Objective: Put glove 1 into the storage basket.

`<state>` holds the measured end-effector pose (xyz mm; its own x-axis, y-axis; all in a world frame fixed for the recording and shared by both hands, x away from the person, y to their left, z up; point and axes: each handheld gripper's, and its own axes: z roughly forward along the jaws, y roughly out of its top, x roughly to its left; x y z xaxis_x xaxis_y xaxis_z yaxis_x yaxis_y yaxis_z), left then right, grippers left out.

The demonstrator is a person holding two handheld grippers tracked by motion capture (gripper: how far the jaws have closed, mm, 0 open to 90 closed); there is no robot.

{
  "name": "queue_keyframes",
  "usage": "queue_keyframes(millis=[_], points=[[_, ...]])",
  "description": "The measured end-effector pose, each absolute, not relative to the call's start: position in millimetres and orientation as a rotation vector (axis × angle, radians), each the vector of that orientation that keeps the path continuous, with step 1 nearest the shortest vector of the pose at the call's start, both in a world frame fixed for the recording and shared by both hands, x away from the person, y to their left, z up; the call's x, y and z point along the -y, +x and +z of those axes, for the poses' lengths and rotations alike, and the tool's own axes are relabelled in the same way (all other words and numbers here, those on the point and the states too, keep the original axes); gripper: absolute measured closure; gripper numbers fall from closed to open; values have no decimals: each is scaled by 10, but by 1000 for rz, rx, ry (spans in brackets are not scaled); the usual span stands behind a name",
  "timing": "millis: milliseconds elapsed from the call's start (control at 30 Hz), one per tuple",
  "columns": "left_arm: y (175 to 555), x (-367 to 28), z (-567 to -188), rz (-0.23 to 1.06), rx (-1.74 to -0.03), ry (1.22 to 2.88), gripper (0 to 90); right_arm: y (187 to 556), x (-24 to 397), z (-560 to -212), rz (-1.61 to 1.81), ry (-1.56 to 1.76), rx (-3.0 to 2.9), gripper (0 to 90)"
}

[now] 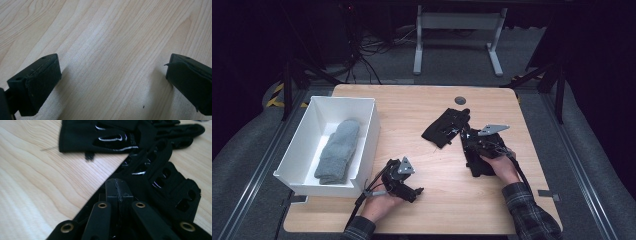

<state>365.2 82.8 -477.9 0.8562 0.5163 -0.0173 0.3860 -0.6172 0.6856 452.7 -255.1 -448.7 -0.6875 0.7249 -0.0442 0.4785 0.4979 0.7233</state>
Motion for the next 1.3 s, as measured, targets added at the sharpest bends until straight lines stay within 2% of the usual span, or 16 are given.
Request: queue_keyframes(millis=[367,1300], points=[[3653,-829,-4779,233,-650,2309,2,4496,2589,-4562,984,1033,-2424,900],[3647,-827,-4780,226,-643,2309,2,3419,2580,-4525,935,956,-2545,900]])
